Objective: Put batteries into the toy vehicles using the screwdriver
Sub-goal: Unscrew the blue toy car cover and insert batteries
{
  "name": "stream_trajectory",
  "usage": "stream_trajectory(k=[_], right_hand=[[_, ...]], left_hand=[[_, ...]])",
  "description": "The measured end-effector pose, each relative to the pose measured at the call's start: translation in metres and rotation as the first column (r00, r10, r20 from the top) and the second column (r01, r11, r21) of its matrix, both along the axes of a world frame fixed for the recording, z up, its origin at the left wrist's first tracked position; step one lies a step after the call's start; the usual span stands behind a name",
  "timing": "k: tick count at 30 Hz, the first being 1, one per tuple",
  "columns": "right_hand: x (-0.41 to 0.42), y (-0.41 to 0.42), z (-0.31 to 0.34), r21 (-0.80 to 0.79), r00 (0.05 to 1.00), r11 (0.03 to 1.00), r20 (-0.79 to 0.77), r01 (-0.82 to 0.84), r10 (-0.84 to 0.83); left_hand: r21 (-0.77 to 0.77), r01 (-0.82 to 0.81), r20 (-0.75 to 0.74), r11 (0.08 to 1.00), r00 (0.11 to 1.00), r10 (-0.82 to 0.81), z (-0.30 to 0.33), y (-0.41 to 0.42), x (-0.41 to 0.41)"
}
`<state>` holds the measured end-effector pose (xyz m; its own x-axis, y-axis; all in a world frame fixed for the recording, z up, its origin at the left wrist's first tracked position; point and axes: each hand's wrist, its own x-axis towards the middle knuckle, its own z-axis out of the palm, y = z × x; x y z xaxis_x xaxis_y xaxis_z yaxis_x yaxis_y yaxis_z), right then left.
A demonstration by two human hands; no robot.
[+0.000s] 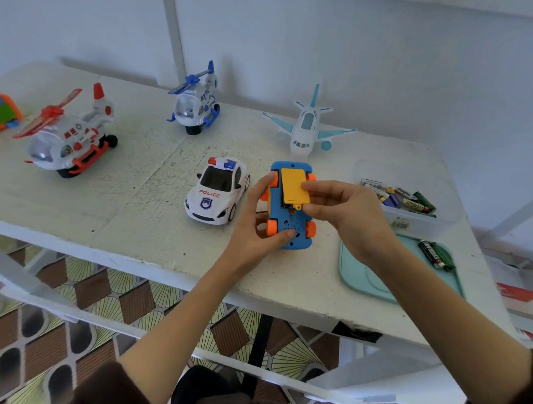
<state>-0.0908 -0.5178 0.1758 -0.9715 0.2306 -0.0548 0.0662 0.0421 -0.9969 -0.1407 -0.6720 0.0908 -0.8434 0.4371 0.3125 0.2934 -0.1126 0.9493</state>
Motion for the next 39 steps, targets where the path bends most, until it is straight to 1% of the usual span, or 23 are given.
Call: stream_trajectory(k=[1,3,5,6,7,11,14,16,19,21,25,31,34,39], right_hand=[[0.001,0.0,0.0,0.055,1.0,0.998,-0.006,-0.007,0.008],[0.002,-0.001,-0.001,0.266,0.998,0.964,-0.061,0.03,-0.014],[0.001,-0.002,-0.002,0.485,0.988,0.87,-0.156,0.092,-0.017],[0.0,-0.003,-0.002,0.548,0.981,0.829,-0.192,0.107,0.001],[-0.001,-0.004,-0.002,0.578,0.977,0.809,-0.211,0.109,0.019],[-0.004,0.0,-0.001,0.554,0.983,0.833,-0.162,0.019,0.085],[-0.006,0.004,-0.002,0.582,0.98,0.813,-0.149,-0.023,0.134],[-0.007,0.006,-0.003,0.654,0.969,0.757,-0.183,-0.006,0.166],[-0.01,0.008,-0.008,0.801,0.937,0.595,-0.248,0.056,0.246],[-0.011,0.009,-0.012,0.828,0.925,0.557,-0.264,0.072,0.272],[-0.012,0.007,-0.017,0.839,0.912,0.539,-0.279,0.078,0.302],[-0.016,0.006,-0.008,0.829,0.932,0.559,-0.203,0.001,0.3],[-0.018,0.003,-0.006,0.843,0.943,0.537,-0.157,-0.026,0.292],[-0.023,0.001,-0.007,0.866,0.949,0.498,-0.123,-0.04,0.291]], left_hand=[[0.003,0.001,0.002,1.0,1.0,-0.001,0.0,0.0,0.0],[-0.002,0.007,-0.003,1.0,1.0,-0.007,0.001,0.0,0.001],[-0.015,0.025,-0.004,1.0,1.0,-0.025,0.001,0.0,0.002],[-0.014,0.031,0.0,0.999,1.0,-0.031,0.001,0.0,0.002],[-0.009,0.032,0.007,0.999,0.999,-0.032,0.0,0.0,0.002],[0.012,0.021,0.021,1.0,1.0,-0.021,0.001,-0.001,0.001],[0.018,0.022,0.018,1.0,1.0,-0.022,0.001,0.0,0.002],[0.021,0.022,0.016,1.0,1.0,-0.023,0.001,0.0,0.002],[0.025,0.022,0.019,0.999,1.0,-0.022,0.001,0.0,0.001],[0.026,0.021,0.018,0.999,1.0,-0.022,0.001,0.0,0.001],[0.018,0.014,0.017,1.0,1.0,-0.014,0.002,0.0,0.001],[0.021,0.035,0.02,0.999,0.999,-0.035,0.001,0.0,0.0],[0.019,0.028,0.027,0.999,0.999,-0.029,0.002,0.0,0.001],[0.01,0.026,0.028,1.0,0.999,-0.027,0.003,0.0,0.002]])
